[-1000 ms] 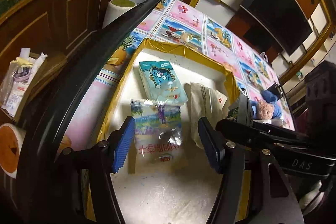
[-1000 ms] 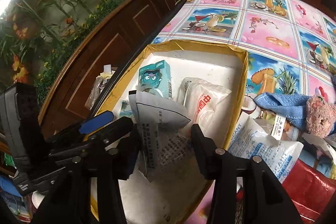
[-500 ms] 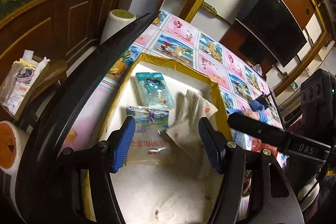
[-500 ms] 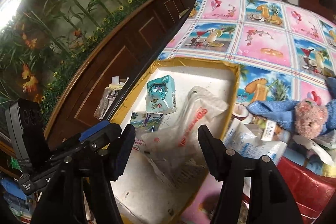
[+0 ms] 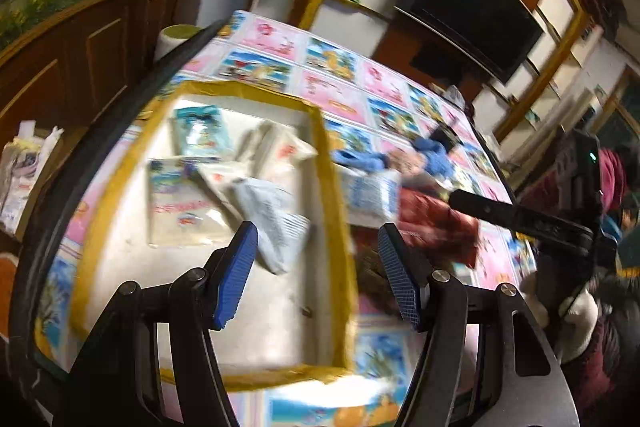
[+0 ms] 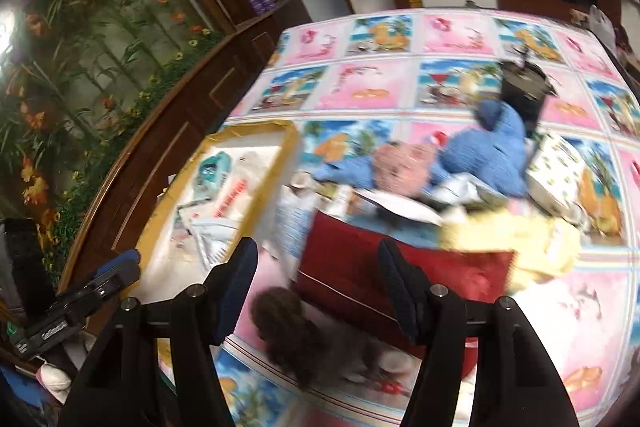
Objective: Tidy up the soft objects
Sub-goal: 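Grasp the brown knitted glove with left tool while right moves toward yellow envelope, then grasp the yellow padded envelope with right tool while left lifts the glove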
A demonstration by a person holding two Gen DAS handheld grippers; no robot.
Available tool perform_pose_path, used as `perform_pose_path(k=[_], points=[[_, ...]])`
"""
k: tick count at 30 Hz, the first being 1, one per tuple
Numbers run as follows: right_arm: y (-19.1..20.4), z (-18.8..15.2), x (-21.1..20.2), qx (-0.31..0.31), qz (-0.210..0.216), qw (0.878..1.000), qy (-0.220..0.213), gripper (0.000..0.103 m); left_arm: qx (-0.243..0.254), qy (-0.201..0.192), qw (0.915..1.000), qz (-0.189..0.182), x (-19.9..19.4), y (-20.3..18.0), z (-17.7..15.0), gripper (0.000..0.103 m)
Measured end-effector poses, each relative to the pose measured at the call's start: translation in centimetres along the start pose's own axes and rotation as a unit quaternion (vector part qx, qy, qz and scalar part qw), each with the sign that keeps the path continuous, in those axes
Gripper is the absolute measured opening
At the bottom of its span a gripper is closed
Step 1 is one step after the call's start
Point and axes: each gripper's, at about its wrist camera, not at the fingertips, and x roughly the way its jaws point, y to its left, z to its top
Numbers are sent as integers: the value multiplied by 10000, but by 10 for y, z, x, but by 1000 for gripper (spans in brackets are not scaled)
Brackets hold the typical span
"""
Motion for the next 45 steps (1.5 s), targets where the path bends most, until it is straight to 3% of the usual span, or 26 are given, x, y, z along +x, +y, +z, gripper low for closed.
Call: perform_pose_path(k=[4,9,20,24,26,28,29,31,35,37,39,40,45], points=[[-30,-10,-15,230,-68,9996,-142,62,535,237,9982,-141,15,-44,-13,63],[-49,-18,-32,294,-305,9982,-416,63,769,579,9953,-88,46,-78,-23,63],[-105,-38,-51,655,-337,9959,-526,63,902,765,9864,1138,108,-90,-27,63],[-119,-43,-60,724,-724,9925,-671,63,1291,711,9790,1412,117,-99,-32,63],[-129,-41,-70,870,-1359,9828,-895,63,1446,696,9765,1441,118,-102,-36,63],[-144,-36,-80,1043,-2131,9649,-1123,63,1450,663,9785,1308,117,-102,-38,62],[-152,-34,-83,1120,-2504,9542,-1194,63,1464,631,9789,1278,116,-103,-38,56],[-173,-27,-85,1295,-3170,9312,-1251,71,1456,620,9798,1224,113,-101,-38,50],[-220,-12,-88,1721,-4041,8906,-1180,71,1438,616,9817,1090,110,-99,-37,50],[-244,-5,-87,1962,-4277,8767,-1005,74,1487,602,9809,1100,110,-100,-39,50],[-265,-4,-81,2253,-4175,8778,-666,77,1546,589,9800,1105,111,-101,-41,50],[-267,-3,-82,2184,-4312,8728,-681,77,1573,572,9800,1080,110,-101,-41,50],[-246,-4,-79,1730,-3689,9119,-490,70,1636,539,9817,817,106,-101,-45,50]])
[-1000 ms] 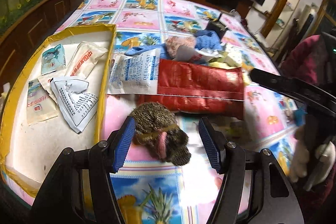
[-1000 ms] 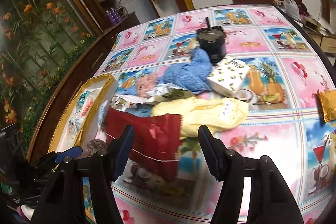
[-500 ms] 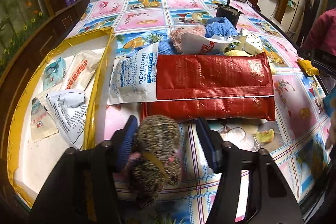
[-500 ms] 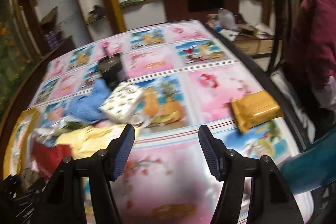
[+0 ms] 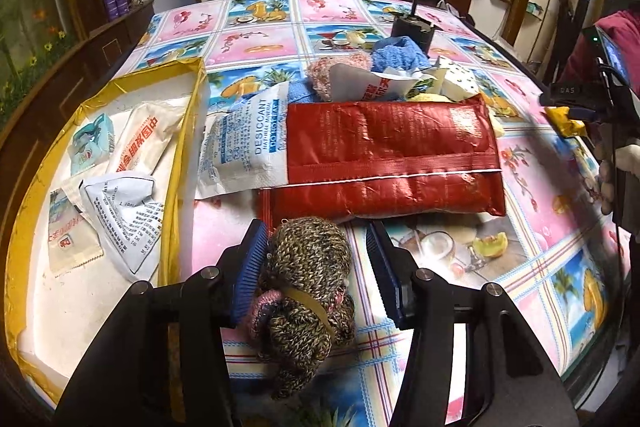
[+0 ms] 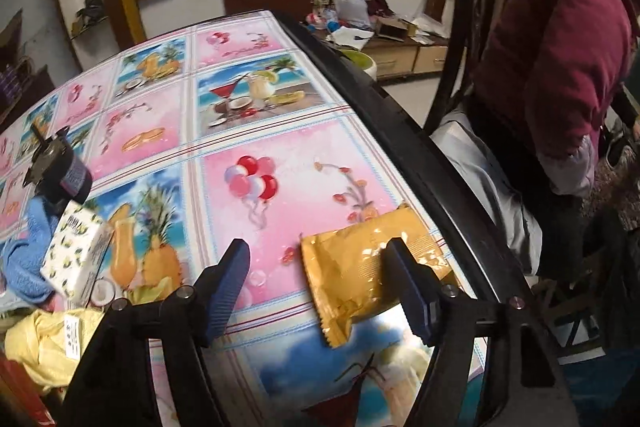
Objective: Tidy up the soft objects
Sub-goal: 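Grasp the yellow padded envelope with right tool while left lifts the glove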
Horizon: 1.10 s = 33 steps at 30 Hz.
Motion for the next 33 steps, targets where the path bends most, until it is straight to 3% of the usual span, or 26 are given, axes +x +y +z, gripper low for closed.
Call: perform_pose_path(k=[2,3,5,8,9,13,18,20,22,27,33], points=[[17,-10,-3,-241,537,9979,278,70,138,11,9996,-247,-4,-5,-4,50],[24,-19,2,-227,1228,9894,741,70,171,124,9982,-566,-4,-8,-7,50],[44,-35,-12,-605,1632,9819,750,71,144,396,9928,-1117,-2,-11,-14,50],[47,-51,-30,-347,3154,9433,975,69,32,356,9877,-1520,-13,-9,-22,50],[43,-51,-40,-257,3222,9428,819,70,-27,264,9885,-1490,-18,-5,-22,50],[19,-41,-63,-78,2557,9667,-60,71,-342,-72,9929,-1141,-31,11,-13,57],[1,-35,-53,284,2766,9606,41,71,-58,150,9964,-832,-10,-7,-9,69],[-2,-32,-55,363,2673,9629,-87,71,191,238,9981,-536,0,-19,-15,69],[-13,-25,-59,589,2314,9706,-297,72,416,396,9980,-250,7,-26,-17,69],[-42,4,-41,1171,1594,9794,-410,76,335,482,9979,-260,10,-20,-20,69],[-36,13,-6,823,522,9952,-109,76,409,490,9975,-291,6,-21,-24,69]])
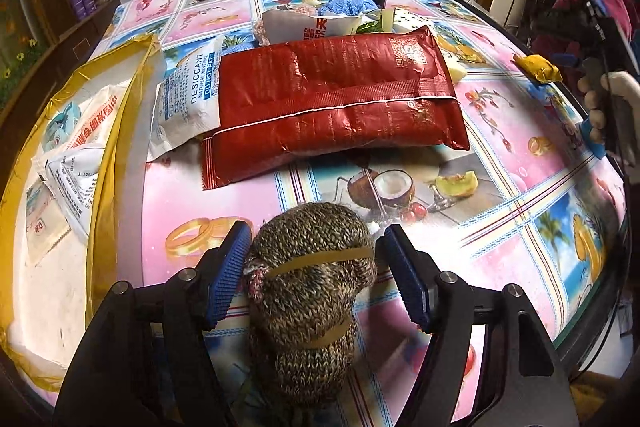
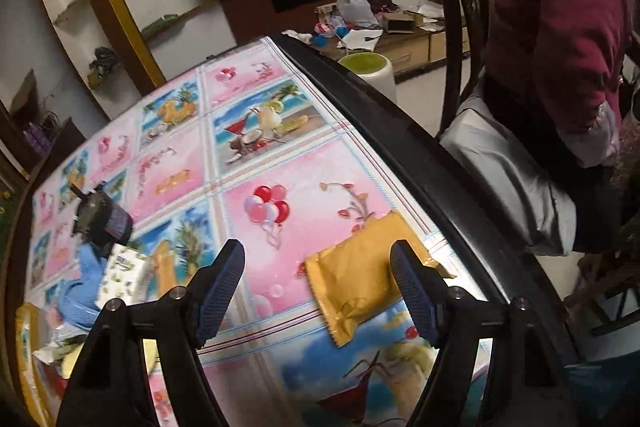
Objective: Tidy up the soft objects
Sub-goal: 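Grasp the yellow padded envelope with right tool while left lifts the glove, then carry glove and envelope into the white box and open both tools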
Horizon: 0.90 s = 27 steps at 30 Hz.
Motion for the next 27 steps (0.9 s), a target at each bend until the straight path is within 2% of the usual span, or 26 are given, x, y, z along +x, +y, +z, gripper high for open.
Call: perform_pose_path(k=[2,3,7,10,11,12,14,15,17,18,22,27], points=[[-4,-3,10,-94,-381,9991,163,77,1,2,10000,-35,-2,0,-1,69],[-4,-4,11,-185,-615,9979,108,79,32,9,10000,-34,-1,0,-1,70],[-5,-5,16,-308,-964,9947,154,80,207,56,9998,-44,0,-6,-2,78],[-6,-4,22,-419,-1156,9922,219,81,200,49,9998,-32,0,-7,-2,78],[-4,-5,25,-521,-1264,9903,254,81,173,31,9998,-15,-1,-6,-2,74],[-2,-5,28,-600,-1309,9892,277,83,119,-25,9999,28,-2,-4,-2,56],[-2,-8,28,-686,-1281,9890,288,82,-26,-116,9999,-62,-5,1,-3,54],[-3,-9,25,-683,-1201,9901,266,78,-104,-142,9998,-121,-6,3,-3,54],[-2,-12,18,-733,-1027,9918,210,51,-278,-184,9991,-258,-8,8,-5,53],[-1,-13,13,-725,-834,9936,220,45,-346,-200,9987,-321,-10,10,-6,53],[2,-22,0,-544,-69,9981,285,41,-586,-237,9958,-657,-16,17,-10,53],[10,-38,-21,-373,761,9958,333,40,-839,-418,9907,-988,-34,25,-15,53]])
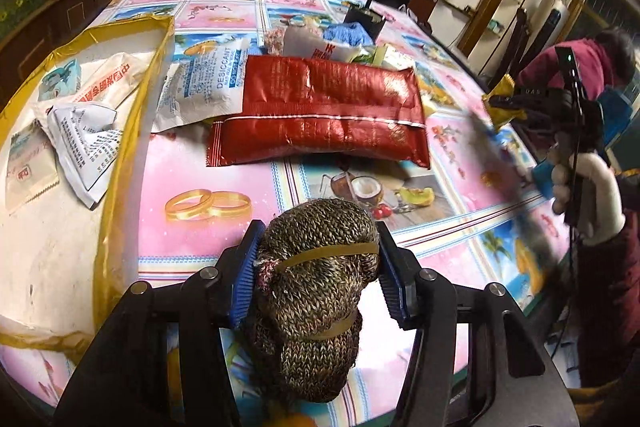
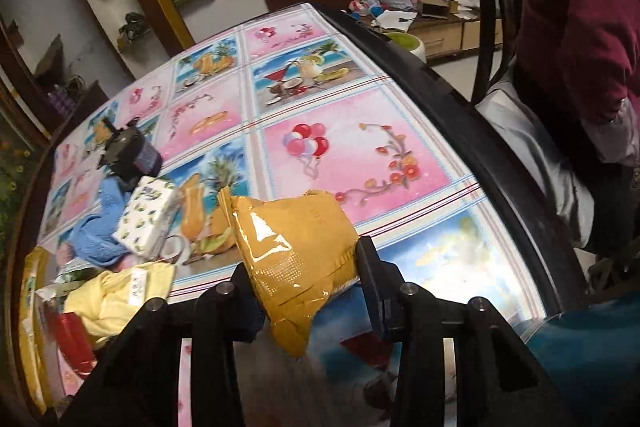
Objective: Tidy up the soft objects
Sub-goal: 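Carry glove and envelope into the white box and open both tools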
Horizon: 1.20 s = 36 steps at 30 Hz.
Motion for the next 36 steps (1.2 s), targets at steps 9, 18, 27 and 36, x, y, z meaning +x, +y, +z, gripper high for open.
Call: perform_pose_path(k=[9,18,27,36], points=[[78,-26,-40,-705,1283,9892,-8,37,-396,-571,9976,-26,-58,22,3,53],[207,-74,-72,-1984,2669,9425,335,36,-1164,-1118,9849,622,-109,98,-6,53],[318,-127,-59,-2915,3229,8937,1095,26,-1682,-1028,9736,1154,-106,154,-14,53],[340,-146,-49,-3167,2918,8969,1005,34,-1872,-887,9697,1291,-89,181,-10,54]])
